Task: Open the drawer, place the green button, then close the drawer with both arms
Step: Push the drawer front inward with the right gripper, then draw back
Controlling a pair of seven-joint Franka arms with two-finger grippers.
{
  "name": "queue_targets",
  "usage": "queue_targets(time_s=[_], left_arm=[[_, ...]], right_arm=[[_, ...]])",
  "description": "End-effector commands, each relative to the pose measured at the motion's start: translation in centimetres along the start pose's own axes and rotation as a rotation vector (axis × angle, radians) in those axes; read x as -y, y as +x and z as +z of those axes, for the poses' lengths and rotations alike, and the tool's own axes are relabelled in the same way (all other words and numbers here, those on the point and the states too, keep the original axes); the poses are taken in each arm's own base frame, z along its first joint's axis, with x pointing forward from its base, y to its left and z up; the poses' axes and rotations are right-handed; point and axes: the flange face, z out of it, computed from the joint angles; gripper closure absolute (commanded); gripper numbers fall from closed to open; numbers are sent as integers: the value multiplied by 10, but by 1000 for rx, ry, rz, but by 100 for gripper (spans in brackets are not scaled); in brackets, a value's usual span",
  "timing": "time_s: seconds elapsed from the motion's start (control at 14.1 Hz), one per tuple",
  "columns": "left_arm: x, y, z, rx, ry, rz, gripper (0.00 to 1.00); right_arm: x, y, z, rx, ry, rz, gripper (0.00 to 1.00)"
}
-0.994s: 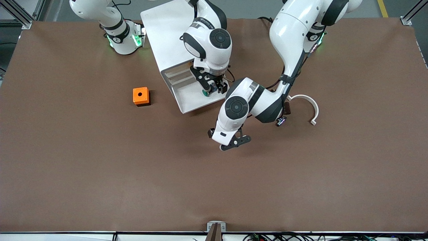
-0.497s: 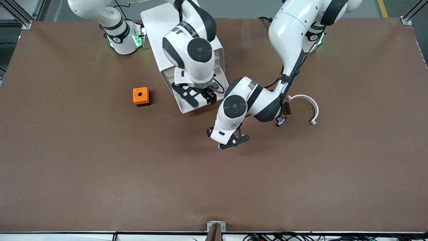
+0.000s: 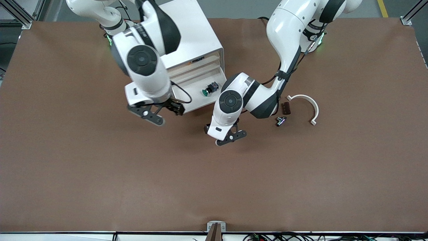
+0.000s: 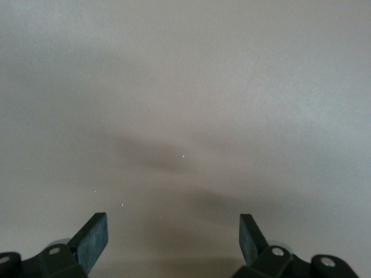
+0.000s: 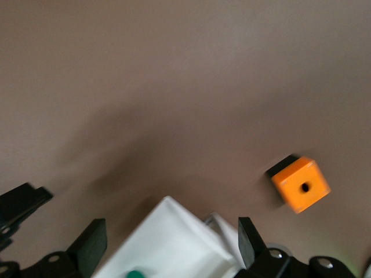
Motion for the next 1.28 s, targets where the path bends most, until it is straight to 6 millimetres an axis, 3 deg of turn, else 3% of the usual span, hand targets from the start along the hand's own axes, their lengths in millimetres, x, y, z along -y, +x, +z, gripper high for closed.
queue_targets(time_s=[0.0, 0.35, 0.64, 0.92, 1.21], left_arm=[[11, -6, 4, 4, 35, -11, 0], [4, -20, 7, 15, 33, 5, 0], [-4, -48, 24, 95, 24, 6, 0], [-13, -71, 32, 149, 5, 2, 0], [-16, -83, 41, 155, 20, 18, 0]], right_arm=[[-65, 39, -29, 22, -9, -129, 0], [-196, 115, -61, 65, 19, -304, 0], [-274, 148, -76, 105, 33, -377, 0], [-313, 157, -77, 147, 22, -373, 0], [-320, 160, -77, 145, -7, -468, 0]])
